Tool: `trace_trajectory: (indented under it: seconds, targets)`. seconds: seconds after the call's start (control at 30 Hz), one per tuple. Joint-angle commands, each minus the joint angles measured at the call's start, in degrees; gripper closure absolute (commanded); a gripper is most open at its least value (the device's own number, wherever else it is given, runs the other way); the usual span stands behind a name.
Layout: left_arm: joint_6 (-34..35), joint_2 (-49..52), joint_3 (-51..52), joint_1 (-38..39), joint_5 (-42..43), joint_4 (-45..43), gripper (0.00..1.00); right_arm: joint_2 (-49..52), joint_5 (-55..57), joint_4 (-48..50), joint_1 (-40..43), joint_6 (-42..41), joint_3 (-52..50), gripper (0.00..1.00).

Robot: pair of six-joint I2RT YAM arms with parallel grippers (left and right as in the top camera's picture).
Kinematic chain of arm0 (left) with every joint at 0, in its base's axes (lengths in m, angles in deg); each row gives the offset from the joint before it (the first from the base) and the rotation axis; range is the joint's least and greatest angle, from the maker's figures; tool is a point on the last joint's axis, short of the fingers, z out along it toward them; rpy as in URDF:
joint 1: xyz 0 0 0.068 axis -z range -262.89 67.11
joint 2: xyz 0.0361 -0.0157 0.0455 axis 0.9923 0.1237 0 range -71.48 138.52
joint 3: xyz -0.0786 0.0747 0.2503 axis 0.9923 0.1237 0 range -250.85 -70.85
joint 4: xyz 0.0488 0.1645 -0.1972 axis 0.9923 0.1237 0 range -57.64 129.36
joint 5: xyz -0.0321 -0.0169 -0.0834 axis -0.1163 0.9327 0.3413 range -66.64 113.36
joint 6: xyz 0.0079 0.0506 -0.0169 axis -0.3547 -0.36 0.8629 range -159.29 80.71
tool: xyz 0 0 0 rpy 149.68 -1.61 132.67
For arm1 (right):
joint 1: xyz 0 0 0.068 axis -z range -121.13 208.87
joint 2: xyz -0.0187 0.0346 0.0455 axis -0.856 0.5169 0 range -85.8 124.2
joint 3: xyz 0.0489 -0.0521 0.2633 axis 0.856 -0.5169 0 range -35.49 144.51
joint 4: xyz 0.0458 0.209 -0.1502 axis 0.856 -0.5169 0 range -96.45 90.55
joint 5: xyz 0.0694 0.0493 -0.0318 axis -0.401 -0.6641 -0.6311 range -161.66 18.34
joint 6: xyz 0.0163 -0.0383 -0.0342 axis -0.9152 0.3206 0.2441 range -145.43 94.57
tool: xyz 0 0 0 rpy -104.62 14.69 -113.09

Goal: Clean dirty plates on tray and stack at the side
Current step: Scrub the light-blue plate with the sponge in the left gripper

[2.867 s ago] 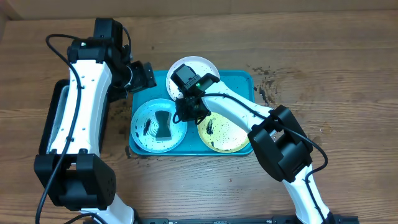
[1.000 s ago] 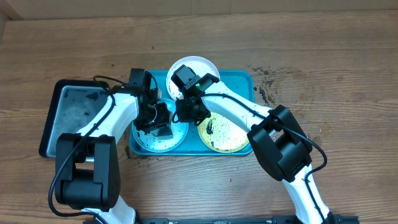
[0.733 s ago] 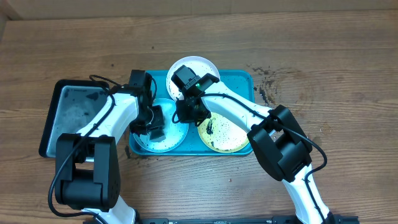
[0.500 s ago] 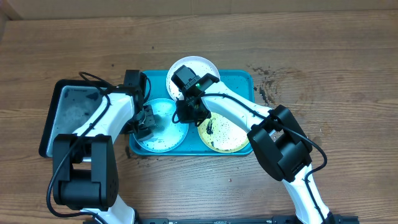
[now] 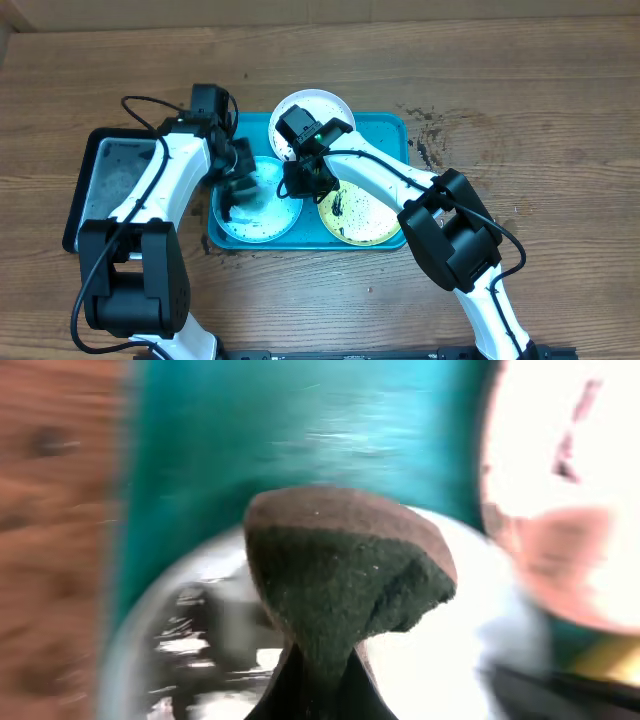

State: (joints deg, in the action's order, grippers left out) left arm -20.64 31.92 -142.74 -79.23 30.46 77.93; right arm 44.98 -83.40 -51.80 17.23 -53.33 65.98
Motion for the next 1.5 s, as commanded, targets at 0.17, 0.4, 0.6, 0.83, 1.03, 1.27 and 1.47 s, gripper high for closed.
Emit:
trace_trajectory:
  seconds: [0.17, 0.4, 0.6, 0.83, 1.03, 1.27, 1.47]
  targets:
    - [2.60, 1.20, 3.32, 0.66, 7.43, -4.85, 0.96, 0.92, 1.40, -0.22, 0.52, -0.22, 0.87, 0.91]
    - [2.60, 5.05, 7.48, 0.59, 5.99, -11.80, 0.96, 0.92, 1.40, -0.22, 0.52, -0.22, 0.87, 0.91]
    - [4.72, 7.39, 7.41, -0.07, -4.83, -8.59, 0.96, 0.92, 1.42, -0.44, 0.52, -0.22, 0.87, 0.91]
    - [11.74, 7.28, 3.06, -1.92, -25.40, 5.75, 0.96, 0.92, 1.42, -0.44, 0.52, -0.22, 0.87, 0.92]
    - [12.66, 7.26, -2.95, -2.54, -29.70, 13.44, 0.96, 0.92, 1.42, -0.39, 0.52, -0.22, 0.87, 0.92]
    - [1.95, 7.10, -5.99, -1.60, 3.37, 11.28, 0.96, 0.92, 1.40, -0.24, 0.52, -0.24, 0.90, 0.92]
    - [-0.94, 7.15, -4.42, 2.36, 10.29, 10.67, 0.96, 0.92, 1.40, -0.17, 0.52, -0.24, 0.94, 0.92]
